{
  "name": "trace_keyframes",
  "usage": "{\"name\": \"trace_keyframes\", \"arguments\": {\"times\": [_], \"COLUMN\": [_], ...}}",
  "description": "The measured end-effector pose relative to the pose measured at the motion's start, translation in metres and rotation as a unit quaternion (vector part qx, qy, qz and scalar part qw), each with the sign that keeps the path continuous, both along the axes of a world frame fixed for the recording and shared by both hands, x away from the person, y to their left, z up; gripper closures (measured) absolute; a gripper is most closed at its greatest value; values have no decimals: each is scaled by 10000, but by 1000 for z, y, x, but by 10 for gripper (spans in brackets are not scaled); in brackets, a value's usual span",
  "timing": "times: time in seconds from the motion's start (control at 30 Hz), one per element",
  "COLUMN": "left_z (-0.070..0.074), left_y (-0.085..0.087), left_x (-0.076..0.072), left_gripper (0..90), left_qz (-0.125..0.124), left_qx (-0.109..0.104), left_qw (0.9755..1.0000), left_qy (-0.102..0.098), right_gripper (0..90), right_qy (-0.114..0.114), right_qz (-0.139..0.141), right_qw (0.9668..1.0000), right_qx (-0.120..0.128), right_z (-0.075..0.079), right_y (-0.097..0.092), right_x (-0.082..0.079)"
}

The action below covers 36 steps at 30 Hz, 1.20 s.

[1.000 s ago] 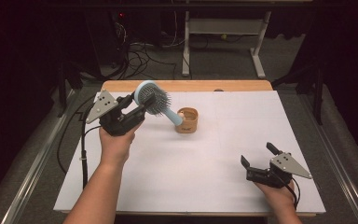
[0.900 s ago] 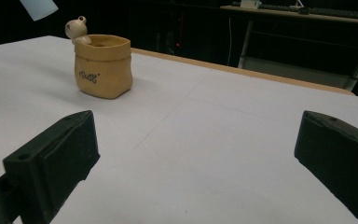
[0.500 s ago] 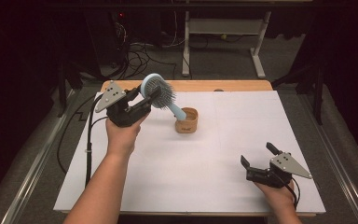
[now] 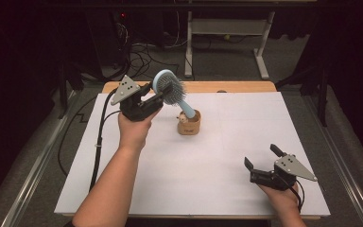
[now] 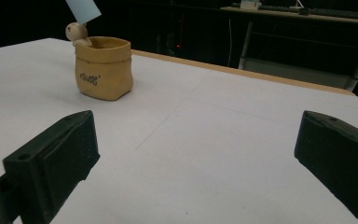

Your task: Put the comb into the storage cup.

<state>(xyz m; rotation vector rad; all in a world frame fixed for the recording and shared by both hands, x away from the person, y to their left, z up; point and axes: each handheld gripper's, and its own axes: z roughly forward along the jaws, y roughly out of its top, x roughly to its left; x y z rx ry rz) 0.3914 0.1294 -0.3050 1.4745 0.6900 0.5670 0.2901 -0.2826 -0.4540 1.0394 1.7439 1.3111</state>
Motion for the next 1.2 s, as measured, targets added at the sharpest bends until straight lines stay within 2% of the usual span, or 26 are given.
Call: {"name": "trace_keyframes", "arguments": {"times": [0.57, 1.2], "left_z": [6, -9], "left_y": [-21, -26], "left_x": [14, 27], "left_gripper": [588, 588], "left_qz": [-13, 115], "left_qx": [43, 219], "left_qw": [10000, 9995], "left_qy": [-46, 184], "right_gripper": [1, 1], "right_qy": [-19, -51], "right_qz": [-7, -28], "right_qw": [10000, 10000], "right_qx": [10, 45], "right_z": [0, 0], "right_y": [0, -1], "right_x": [0, -1]}}
